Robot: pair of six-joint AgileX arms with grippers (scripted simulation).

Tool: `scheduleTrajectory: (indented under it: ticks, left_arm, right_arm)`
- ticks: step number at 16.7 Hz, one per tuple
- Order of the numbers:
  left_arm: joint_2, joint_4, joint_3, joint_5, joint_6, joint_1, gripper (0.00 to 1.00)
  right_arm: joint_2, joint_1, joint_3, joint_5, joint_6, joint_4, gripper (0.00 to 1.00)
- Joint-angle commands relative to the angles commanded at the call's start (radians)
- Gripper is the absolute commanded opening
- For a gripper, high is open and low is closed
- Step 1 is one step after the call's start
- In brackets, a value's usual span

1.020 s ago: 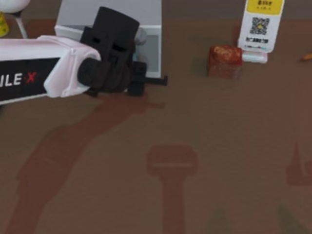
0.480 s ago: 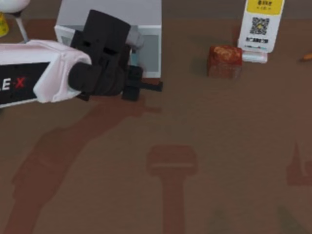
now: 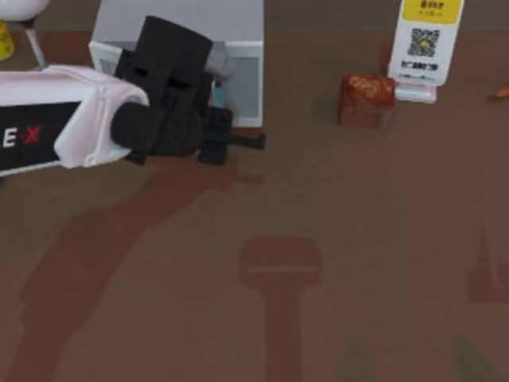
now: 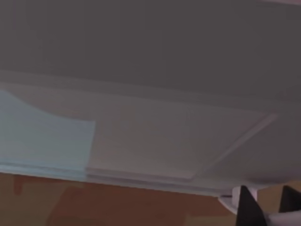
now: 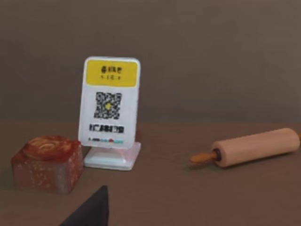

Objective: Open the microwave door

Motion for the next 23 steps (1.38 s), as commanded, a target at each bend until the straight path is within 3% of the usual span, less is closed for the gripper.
scheduleTrajectory:
  ticks: [14, 23]
  left_arm:
    - [0.0, 0.0, 0.0, 0.0, 0.0, 0.0, 0.0]
    - [-0.04, 0.017, -0.051, 0.06, 0.071, 0.024, 0.0]
  right_arm:
    - [0.0, 0.0, 0.0, 0.0, 0.0, 0.0, 1.0]
    - [0.0, 0.0, 0.0, 0.0, 0.0, 0.0, 1.0]
